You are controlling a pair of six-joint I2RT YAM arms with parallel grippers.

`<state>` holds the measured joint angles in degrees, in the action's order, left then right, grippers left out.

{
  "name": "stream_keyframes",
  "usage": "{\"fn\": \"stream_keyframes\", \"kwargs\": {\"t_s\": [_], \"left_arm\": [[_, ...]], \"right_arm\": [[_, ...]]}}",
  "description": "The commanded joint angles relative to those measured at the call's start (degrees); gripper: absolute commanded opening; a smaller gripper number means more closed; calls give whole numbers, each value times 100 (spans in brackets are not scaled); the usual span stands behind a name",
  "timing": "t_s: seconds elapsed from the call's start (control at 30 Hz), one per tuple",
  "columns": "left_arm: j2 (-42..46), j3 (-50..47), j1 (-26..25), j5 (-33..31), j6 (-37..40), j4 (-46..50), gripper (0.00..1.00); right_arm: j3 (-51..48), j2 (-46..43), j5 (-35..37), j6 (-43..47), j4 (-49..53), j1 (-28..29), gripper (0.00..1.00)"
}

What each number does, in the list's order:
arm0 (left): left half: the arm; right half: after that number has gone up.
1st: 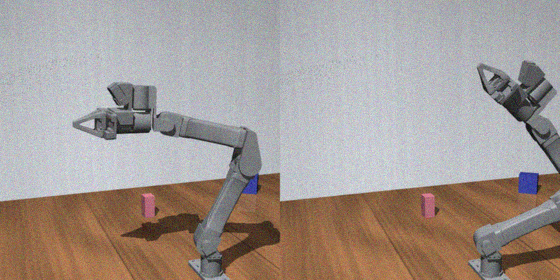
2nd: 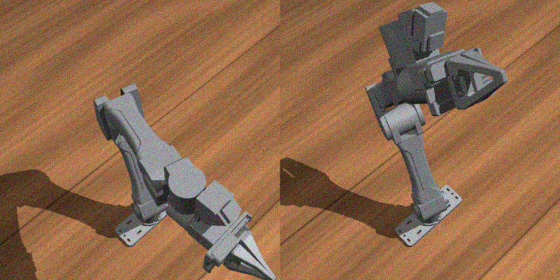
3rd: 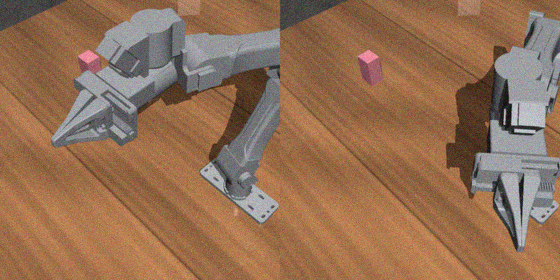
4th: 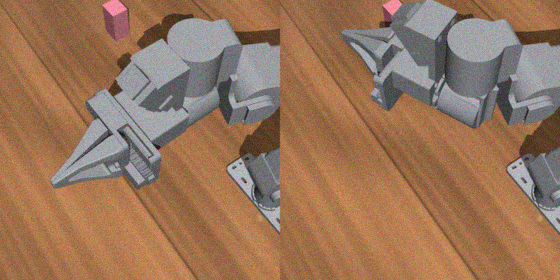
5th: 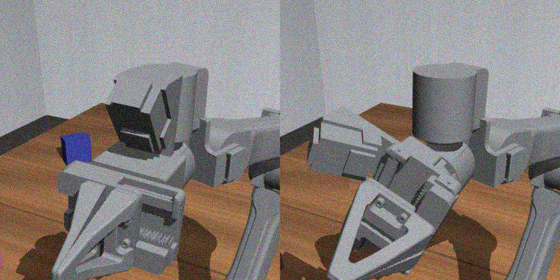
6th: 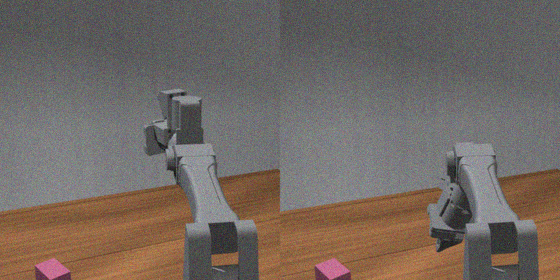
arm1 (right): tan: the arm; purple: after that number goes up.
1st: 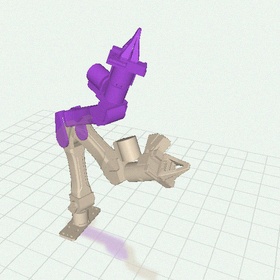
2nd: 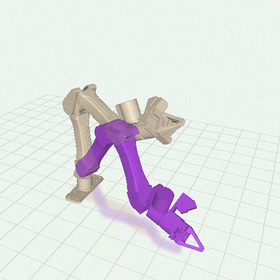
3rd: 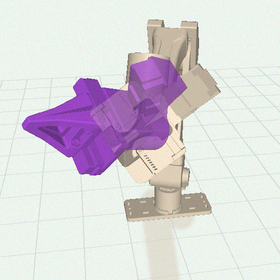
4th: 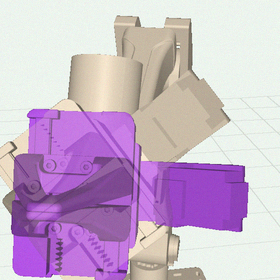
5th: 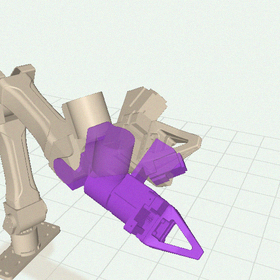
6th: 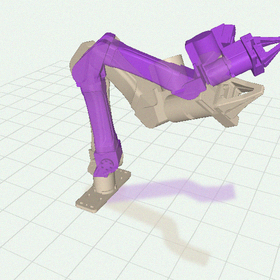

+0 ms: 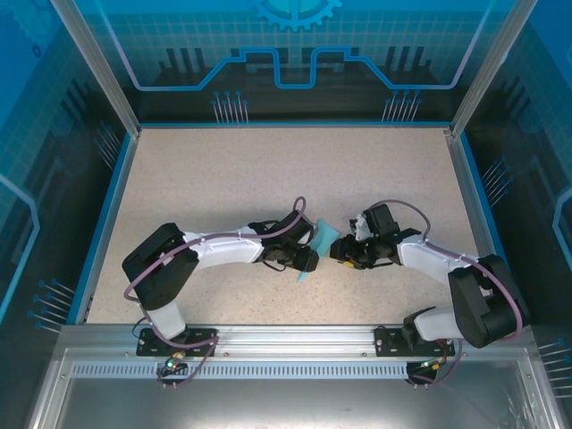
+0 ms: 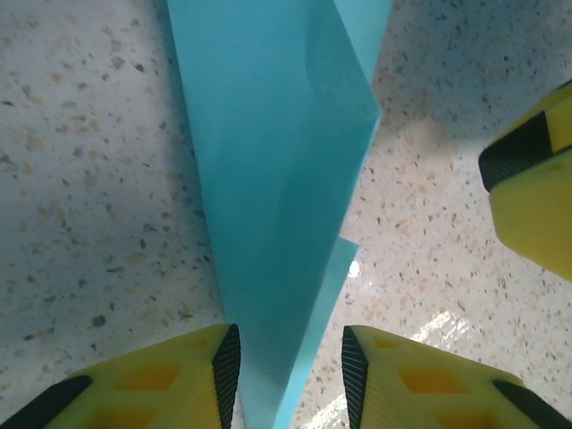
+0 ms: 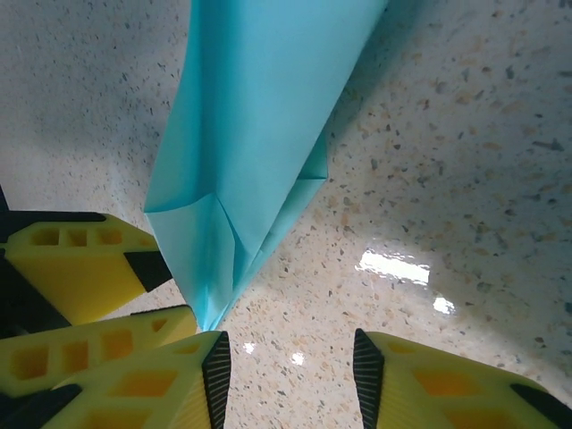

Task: Fold a paper plane with a square sheet of paper (pick it up from the middle)
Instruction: Turn over the paper plane at the center of the table.

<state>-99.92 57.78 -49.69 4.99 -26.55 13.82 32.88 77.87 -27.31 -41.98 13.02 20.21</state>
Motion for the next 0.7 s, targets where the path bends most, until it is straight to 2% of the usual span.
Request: {"fn": "stream_keyframes", "kwargs": {"t_s": [0.0, 0.2, 0.4, 0.6, 0.67], "left_arm": [[-110, 198, -41, -278, 137, 194, 34], [-281, 318, -75, -485, 166, 403, 23], [-247, 383, -93, -762, 181, 612, 18], [-149, 315, -80, -572, 7, 488, 6], [-77, 278, -36, -415, -105, 422, 6]], "right_arm": [[-61, 68, -165, 11, -43, -111, 44], [-86, 98, -201, 6, -124, -113, 44], [-80, 182, -235, 1, -176, -113, 44], [-123, 234, -401, -196, -421, -70, 45], [-155, 230, -456, -320, -541, -36, 45]]}}
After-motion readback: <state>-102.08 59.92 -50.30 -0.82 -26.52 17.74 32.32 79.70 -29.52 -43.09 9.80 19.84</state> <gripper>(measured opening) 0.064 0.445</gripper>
